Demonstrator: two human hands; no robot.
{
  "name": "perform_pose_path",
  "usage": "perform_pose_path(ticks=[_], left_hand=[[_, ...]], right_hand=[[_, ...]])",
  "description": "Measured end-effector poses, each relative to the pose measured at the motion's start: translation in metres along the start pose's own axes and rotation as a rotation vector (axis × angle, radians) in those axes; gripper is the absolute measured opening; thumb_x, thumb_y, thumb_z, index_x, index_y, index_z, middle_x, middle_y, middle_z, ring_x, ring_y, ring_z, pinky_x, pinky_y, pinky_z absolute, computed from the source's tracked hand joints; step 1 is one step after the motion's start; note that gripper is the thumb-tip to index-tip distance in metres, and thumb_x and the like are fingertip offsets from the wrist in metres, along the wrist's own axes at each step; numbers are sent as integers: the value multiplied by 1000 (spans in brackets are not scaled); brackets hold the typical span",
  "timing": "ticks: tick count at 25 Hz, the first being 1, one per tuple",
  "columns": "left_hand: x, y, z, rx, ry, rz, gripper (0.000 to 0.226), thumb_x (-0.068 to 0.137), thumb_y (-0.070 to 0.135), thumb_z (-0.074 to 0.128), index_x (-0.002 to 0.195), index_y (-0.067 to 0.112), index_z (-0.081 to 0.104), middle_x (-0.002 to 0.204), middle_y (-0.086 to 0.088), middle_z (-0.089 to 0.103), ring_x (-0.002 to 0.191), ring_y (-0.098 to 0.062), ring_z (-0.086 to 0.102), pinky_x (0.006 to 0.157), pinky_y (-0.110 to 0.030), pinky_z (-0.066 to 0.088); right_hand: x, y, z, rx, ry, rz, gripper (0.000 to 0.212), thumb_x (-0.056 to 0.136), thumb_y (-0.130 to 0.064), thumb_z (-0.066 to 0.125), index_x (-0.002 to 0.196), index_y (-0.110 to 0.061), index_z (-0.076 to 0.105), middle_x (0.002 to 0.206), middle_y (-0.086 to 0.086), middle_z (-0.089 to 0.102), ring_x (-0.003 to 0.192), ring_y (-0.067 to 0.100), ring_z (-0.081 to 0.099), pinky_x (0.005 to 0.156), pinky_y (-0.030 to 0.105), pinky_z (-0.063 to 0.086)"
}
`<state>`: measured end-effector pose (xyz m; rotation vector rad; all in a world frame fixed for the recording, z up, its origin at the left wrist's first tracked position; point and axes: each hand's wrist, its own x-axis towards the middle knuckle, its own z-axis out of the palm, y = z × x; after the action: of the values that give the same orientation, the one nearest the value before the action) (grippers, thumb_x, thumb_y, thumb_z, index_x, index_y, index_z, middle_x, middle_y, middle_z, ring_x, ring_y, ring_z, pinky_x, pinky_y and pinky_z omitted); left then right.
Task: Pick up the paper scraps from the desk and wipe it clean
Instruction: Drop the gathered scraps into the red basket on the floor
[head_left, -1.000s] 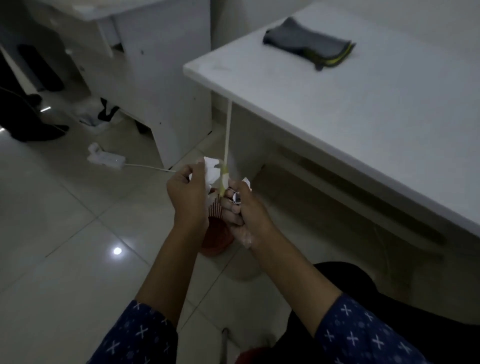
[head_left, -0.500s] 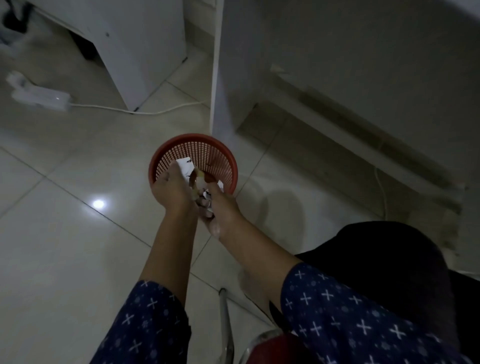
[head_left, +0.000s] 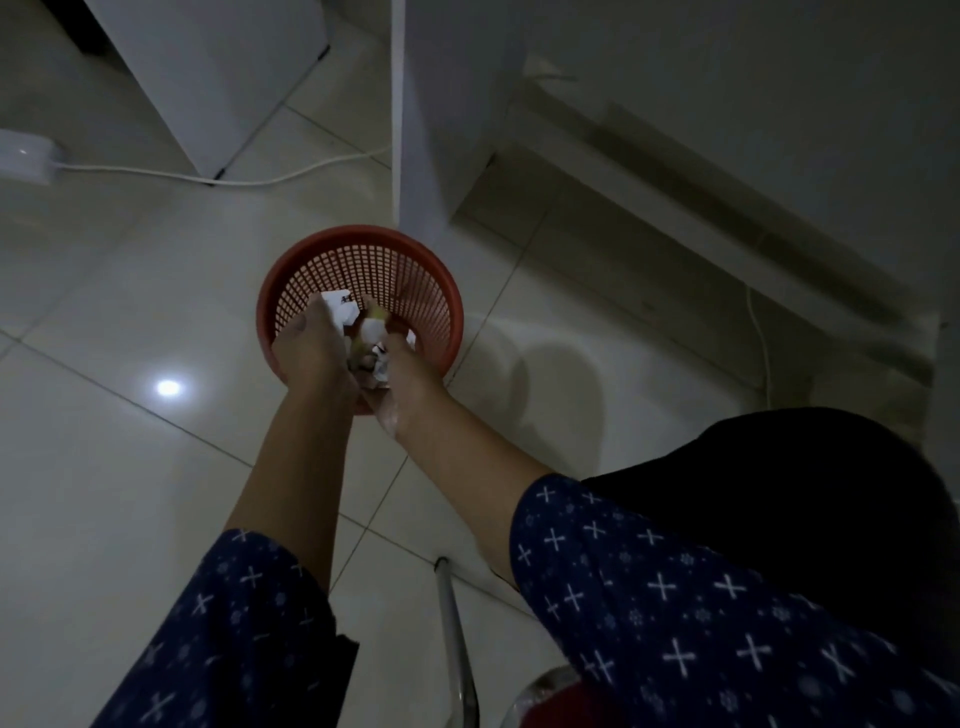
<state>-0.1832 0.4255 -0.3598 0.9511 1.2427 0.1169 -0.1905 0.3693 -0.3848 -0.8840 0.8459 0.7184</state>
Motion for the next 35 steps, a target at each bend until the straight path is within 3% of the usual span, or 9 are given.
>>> perform_pose_path(ticks=[6, 9, 12, 14, 20, 23, 28, 31, 35], left_hand=[[12, 2, 14, -55, -76, -108, 14, 92, 17, 54, 79, 16, 56, 80, -3, 63, 70, -14, 64, 55, -26, 54], [23, 0, 15, -27, -77, -173, 7, 90, 12, 55, 84, 11, 57, 78, -4, 59, 69, -14, 60, 61, -27, 56], [37, -2, 13, -73, -138, -204, 15, 93, 12, 48, 105, 5, 53, 89, -6, 57, 78, -16, 59, 62, -26, 53], [42, -2, 13, -80, -209, -218, 12, 94, 11, 42, 95, 5, 53, 92, -7, 56, 76, -13, 57, 57, -22, 51], [27, 3, 22, 40, -290, -188, 21, 96, 15, 41, 113, 4, 49, 98, -6, 54, 89, -15, 53, 85, -30, 46], [10, -4, 22, 174, -313, -161, 14, 96, 19, 43, 98, 8, 51, 95, -4, 62, 85, -15, 60, 67, -27, 49], [-17, -28, 12, 380, -307, -18, 17, 93, 28, 45, 84, 20, 58, 96, -4, 65, 93, -20, 61, 89, -40, 51], [-44, -39, 2, 384, -358, 74, 22, 93, 25, 45, 102, 15, 64, 101, -5, 66, 98, -18, 61, 96, -40, 48], [-92, -34, 8, 467, -402, 221, 33, 97, 18, 38, 122, 10, 58, 114, -11, 63, 105, -19, 61, 88, -31, 52]], right_hand=[[29, -26, 0, 19, 77, -16, 18, 93, -15, 49, 105, -6, 58, 73, 3, 59, 54, 9, 53, 54, 18, 45], [36, -35, 0, -46, 104, 8, 8, 93, -11, 45, 90, -9, 53, 69, 3, 50, 50, 9, 47, 41, 18, 38], [34, -47, -1, -12, 119, 43, 14, 96, -15, 46, 92, -3, 52, 85, 10, 55, 72, 16, 57, 55, 20, 48], [28, -59, 1, 4, 96, 59, 31, 98, -21, 42, 119, 2, 47, 113, 15, 52, 100, 21, 59, 75, 23, 51], [17, -67, 0, 23, 6, 69, 54, 98, -37, 39, 141, -5, 35, 141, 18, 43, 129, 28, 44, 102, 35, 39], [-4, -57, -15, -6, -22, 34, 53, 99, -37, 36, 141, -5, 36, 142, 15, 45, 131, 27, 43, 103, 36, 35], [-42, -30, -35, 24, -15, -22, 49, 98, -38, 36, 137, -9, 42, 129, 11, 54, 107, 23, 57, 97, 36, 42], [-55, -9, -36, 55, -8, -16, 57, 90, -42, 46, 139, -15, 41, 136, 13, 52, 127, 28, 48, 110, 41, 37], [-97, -33, -40, -24, 10, -112, 46, 96, -37, 41, 133, -9, 47, 132, 13, 54, 119, 23, 52, 94, 30, 43]])
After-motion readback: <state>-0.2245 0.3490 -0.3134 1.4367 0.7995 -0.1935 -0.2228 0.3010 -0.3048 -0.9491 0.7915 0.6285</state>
